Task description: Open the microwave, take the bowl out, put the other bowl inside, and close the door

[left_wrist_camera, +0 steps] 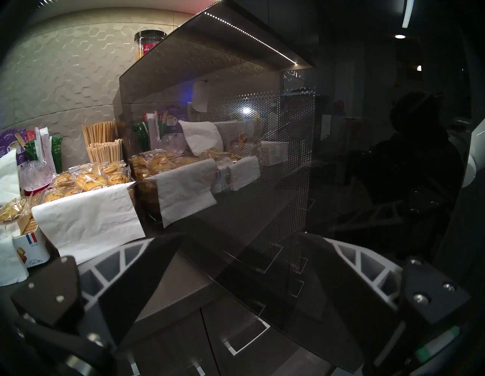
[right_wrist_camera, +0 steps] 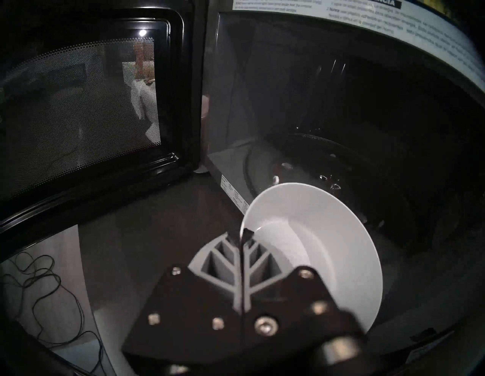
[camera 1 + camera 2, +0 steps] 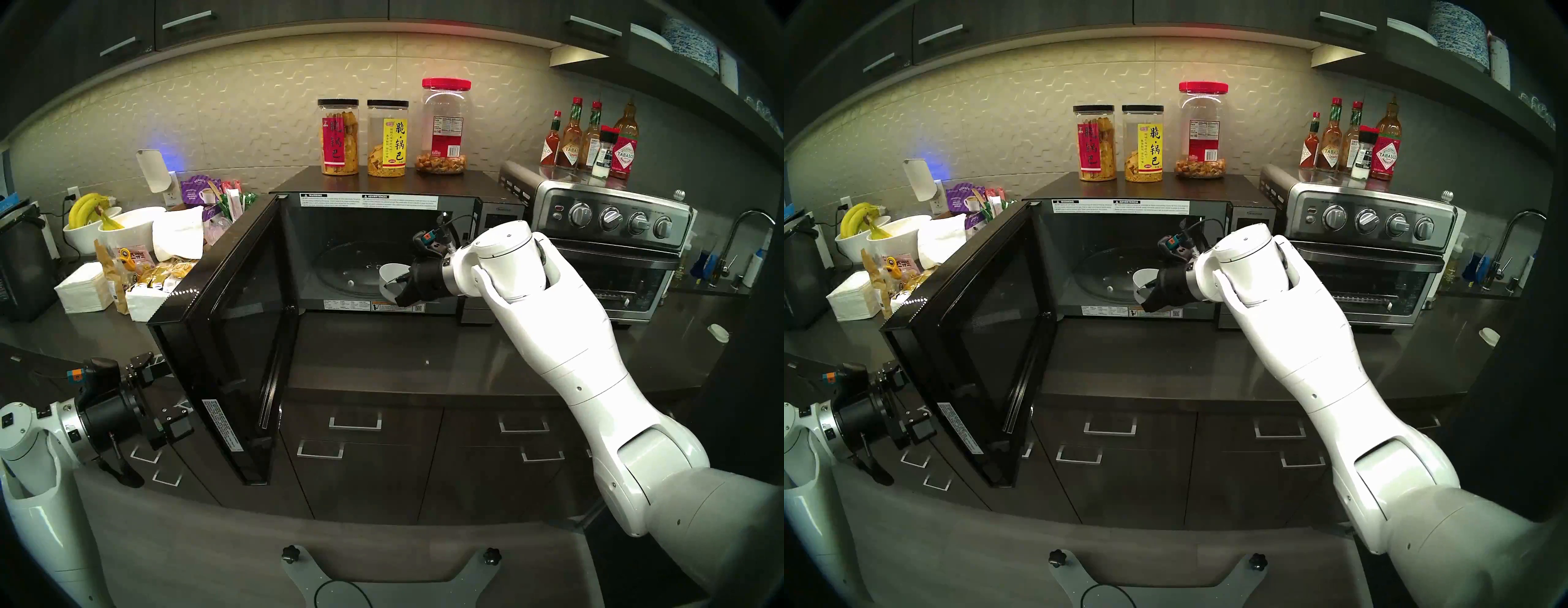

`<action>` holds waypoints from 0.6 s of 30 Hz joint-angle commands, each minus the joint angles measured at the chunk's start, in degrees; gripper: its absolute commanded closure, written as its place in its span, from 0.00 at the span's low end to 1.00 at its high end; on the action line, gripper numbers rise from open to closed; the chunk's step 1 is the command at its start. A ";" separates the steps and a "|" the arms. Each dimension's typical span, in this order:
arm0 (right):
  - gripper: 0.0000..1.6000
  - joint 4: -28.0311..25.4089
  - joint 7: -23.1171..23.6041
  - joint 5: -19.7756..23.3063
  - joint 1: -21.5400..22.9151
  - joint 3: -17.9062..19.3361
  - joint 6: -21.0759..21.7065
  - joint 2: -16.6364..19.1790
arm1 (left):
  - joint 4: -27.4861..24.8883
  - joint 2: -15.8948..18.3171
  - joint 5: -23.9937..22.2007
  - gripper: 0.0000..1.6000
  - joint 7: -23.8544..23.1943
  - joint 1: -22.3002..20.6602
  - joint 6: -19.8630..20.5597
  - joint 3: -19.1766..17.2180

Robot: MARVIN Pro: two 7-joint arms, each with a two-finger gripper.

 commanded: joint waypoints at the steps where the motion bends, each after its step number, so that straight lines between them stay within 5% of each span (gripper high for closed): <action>1: 1.00 -6.42 2.59 1.51 -1.08 2.01 0.34 3.45 | -0.85 0.12 -0.41 0.00 -0.58 0.06 -0.09 0.06; 18: 1.00 -13.07 6.07 4.33 -2.65 7.00 3.41 5.73 | -0.84 0.12 -0.40 0.00 -0.58 0.06 -0.09 0.06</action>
